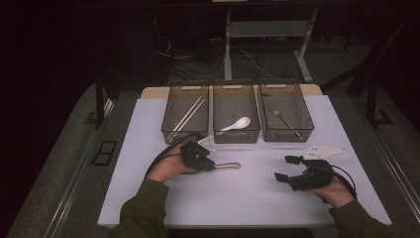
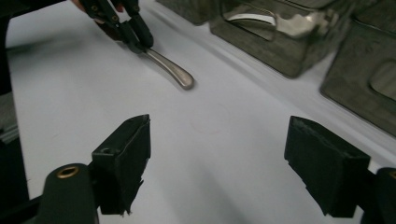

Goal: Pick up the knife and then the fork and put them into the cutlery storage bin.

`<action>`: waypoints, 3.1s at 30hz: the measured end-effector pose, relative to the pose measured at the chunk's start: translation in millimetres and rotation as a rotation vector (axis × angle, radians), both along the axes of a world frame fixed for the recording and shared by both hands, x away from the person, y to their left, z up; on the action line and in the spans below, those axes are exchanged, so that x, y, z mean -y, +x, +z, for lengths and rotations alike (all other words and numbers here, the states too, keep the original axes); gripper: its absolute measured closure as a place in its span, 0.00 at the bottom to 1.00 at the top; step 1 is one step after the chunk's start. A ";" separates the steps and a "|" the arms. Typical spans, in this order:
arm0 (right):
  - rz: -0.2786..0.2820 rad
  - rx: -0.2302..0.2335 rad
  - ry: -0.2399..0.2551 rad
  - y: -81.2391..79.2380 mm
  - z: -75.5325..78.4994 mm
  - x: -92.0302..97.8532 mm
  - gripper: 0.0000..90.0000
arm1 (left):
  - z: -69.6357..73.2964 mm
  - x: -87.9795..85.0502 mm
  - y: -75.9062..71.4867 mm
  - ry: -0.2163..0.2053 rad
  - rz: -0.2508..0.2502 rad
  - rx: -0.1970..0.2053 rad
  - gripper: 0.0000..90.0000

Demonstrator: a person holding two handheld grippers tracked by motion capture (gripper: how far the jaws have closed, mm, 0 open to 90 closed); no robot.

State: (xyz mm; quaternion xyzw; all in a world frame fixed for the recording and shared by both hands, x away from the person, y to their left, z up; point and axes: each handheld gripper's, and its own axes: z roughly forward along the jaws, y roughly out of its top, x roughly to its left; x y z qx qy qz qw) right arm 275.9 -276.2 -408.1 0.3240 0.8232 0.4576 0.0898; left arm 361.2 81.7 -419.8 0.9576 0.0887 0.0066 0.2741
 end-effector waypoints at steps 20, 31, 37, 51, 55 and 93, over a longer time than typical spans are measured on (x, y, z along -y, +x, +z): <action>0.356 0.014 -0.229 34.3 18.7 -76.6 0.48 | 24.0 34.4 -30.7 -0.071 -0.136 0.036 0.88; 0.466 0.010 -0.311 35.8 16.2 -103.1 0.64 | 32.6 50.9 -43.1 -0.085 -0.188 0.070 0.88; 0.520 -0.017 -0.343 33.1 7.8 -119.8 0.76 | 35.5 54.8 -44.5 -0.086 -0.210 0.087 0.88; 0.550 -0.071 -0.434 36.5 -11.5 -127.7 0.93 | 51.9 56.5 -40.8 -0.177 -0.211 0.086 0.99; 0.528 -0.085 -0.402 42.5 -9.2 -121.4 0.93 | 47.5 45.1 -37.4 -0.155 -0.171 0.078 0.99; -0.078 -0.087 -0.291 165.5 73.3 17.4 0.93 | -0.8 -69.8 -88.4 -0.380 0.346 0.085 0.18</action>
